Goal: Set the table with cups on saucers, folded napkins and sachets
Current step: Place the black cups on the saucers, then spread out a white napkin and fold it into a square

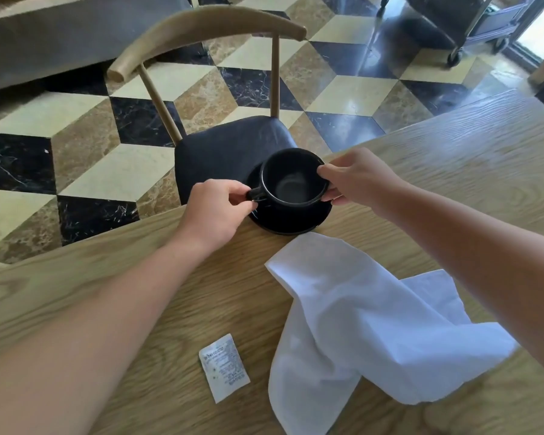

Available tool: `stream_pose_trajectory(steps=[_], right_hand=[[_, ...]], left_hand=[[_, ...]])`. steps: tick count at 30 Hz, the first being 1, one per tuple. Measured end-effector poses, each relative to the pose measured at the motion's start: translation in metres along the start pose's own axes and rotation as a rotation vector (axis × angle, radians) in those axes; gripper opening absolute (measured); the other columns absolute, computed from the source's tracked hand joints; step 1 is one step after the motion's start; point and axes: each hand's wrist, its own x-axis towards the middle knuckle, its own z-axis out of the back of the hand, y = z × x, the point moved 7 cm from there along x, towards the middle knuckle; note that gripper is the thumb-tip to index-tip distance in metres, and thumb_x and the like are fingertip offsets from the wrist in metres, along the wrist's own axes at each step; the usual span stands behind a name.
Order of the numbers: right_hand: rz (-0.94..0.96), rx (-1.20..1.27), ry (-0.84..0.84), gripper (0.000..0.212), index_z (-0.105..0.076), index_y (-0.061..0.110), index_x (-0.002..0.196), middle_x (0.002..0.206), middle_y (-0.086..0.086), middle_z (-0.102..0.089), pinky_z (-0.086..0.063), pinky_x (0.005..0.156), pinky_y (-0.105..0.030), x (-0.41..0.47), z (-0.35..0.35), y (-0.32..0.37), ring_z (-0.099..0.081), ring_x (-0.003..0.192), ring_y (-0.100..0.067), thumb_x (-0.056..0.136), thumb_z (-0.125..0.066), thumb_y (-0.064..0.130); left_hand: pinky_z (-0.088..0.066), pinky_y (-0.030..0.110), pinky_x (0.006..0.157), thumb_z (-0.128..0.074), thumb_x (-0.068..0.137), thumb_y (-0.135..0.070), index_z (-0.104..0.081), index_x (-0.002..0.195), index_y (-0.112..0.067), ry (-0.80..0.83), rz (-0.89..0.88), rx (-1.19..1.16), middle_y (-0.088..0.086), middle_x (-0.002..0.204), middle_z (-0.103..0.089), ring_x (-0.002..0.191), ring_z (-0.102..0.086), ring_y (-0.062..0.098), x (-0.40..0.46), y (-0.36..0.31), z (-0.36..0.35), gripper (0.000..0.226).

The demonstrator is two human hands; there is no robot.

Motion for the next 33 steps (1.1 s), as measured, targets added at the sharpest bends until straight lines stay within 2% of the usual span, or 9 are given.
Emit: stream_pose_trajectory(steps=[7, 14, 18, 20, 21, 23, 27, 30, 33], right_hand=[[0.016, 0.017, 0.006, 0.024, -0.079, 0.011, 0.095, 0.083, -0.008, -0.079, -0.056, 0.052, -0.018, -0.001, -0.001, 0.001, -0.077, 0.068, -0.01, 0.095, -0.058, 0.022], [-0.046, 0.055, 0.067, 0.025, -0.075, 0.014, 0.109, 0.094, -0.006, -0.079, -0.06, 0.059, -0.024, -0.006, -0.003, 0.003, -0.077, 0.078, -0.013, 0.099, -0.057, 0.029], [-0.082, 0.05, 0.026, 0.033, -0.07, 0.018, 0.105, 0.094, 0.004, -0.071, -0.059, 0.064, -0.028, -0.023, -0.002, 0.004, -0.073, 0.085, -0.011, 0.097, -0.057, 0.047], [-0.094, 0.096, -0.111, 0.038, -0.067, 0.013, 0.103, 0.088, 0.007, -0.067, -0.059, 0.072, -0.034, -0.046, 0.003, 0.0, -0.071, 0.086, -0.014, 0.093, -0.058, 0.048], [-0.094, 0.136, -0.173, 0.035, -0.066, 0.014, 0.104, 0.091, 0.007, -0.067, -0.058, 0.079, -0.037, -0.062, 0.003, -0.002, -0.071, 0.089, -0.016, 0.091, -0.06, 0.046], [-0.044, 0.181, -0.282, 0.026, -0.065, 0.018, 0.107, 0.097, 0.01, -0.067, -0.055, 0.084, -0.033, -0.104, 0.0, -0.001, -0.067, 0.092, -0.008, 0.09, -0.062, 0.039], [0.069, 0.286, -0.313, 0.013, -0.065, 0.029, 0.104, 0.095, 0.016, -0.068, -0.046, 0.067, -0.011, -0.203, -0.027, 0.011, -0.063, 0.086, 0.005, 0.093, -0.06, 0.027], [0.027, 0.377, -0.154, 0.011, -0.067, 0.032, 0.098, 0.092, 0.018, -0.071, -0.048, 0.069, -0.011, -0.274, -0.064, 0.006, -0.066, 0.085, 0.003, 0.094, -0.061, 0.023], [-0.054, 0.352, 0.02, 0.011, -0.069, 0.029, 0.094, 0.088, 0.018, -0.073, -0.046, 0.067, -0.012, -0.331, -0.1, -0.006, -0.067, 0.081, 0.003, 0.093, -0.062, 0.021]], left_hand=[[-0.045, 0.009, 0.067, -0.079, 0.084, -0.023, -0.081, 0.095, -0.026, -0.043, 0.001, 0.025, -0.016, 0.079, -0.073, 0.076, -0.066, -0.002, -0.004, -0.002, 0.001, 0.012], [-0.05, 0.023, 0.07, -0.075, 0.087, -0.023, -0.08, 0.096, -0.021, -0.054, -0.048, 0.096, -0.007, 0.08, -0.072, 0.075, -0.065, 0.011, -0.008, -0.008, 0.001, 0.011], [-0.054, 0.032, 0.068, -0.073, 0.086, -0.027, -0.066, 0.075, -0.029, -0.058, -0.06, 0.095, -0.012, 0.075, -0.066, 0.067, -0.06, 0.008, -0.019, -0.015, 0.006, 0.013], [-0.055, 0.03, 0.069, -0.072, 0.087, -0.028, -0.071, 0.097, -0.021, -0.12, 0.006, 0.038, -0.008, 0.082, -0.066, 0.069, -0.061, 0.008, -0.037, -0.014, 0.011, 0.012], [-0.054, 0.026, 0.068, -0.071, 0.089, -0.027, -0.07, 0.114, -0.019, -0.142, 0.054, -0.003, -0.008, 0.085, -0.066, 0.07, -0.061, 0.007, -0.049, -0.015, 0.011, 0.027], [-0.049, 0.012, 0.064, -0.066, 0.092, -0.027, -0.063, 0.129, -0.022, -0.155, 0.146, -0.106, -0.011, 0.088, -0.065, 0.074, -0.062, 0.004, -0.082, -0.018, 0.008, 0.037], [-0.049, 0.011, 0.068, -0.061, 0.092, -0.028, -0.065, 0.108, -0.033, -0.176, 0.278, -0.305, -0.014, 0.085, -0.066, 0.082, -0.062, 0.0, -0.169, -0.029, 0.003, 0.017], [-0.054, 0.021, 0.067, -0.061, 0.09, -0.023, -0.067, 0.093, -0.034, -0.178, 0.448, -0.453, -0.018, 0.084, -0.069, 0.075, -0.067, 0.007, -0.249, -0.028, -0.001, 0.013], [-0.053, 0.035, 0.067, -0.062, 0.089, -0.015, -0.069, 0.086, -0.028, -0.188, 0.619, -0.569, -0.007, 0.074, -0.071, 0.07, -0.067, 0.02, -0.319, -0.021, 0.002, 0.015]])
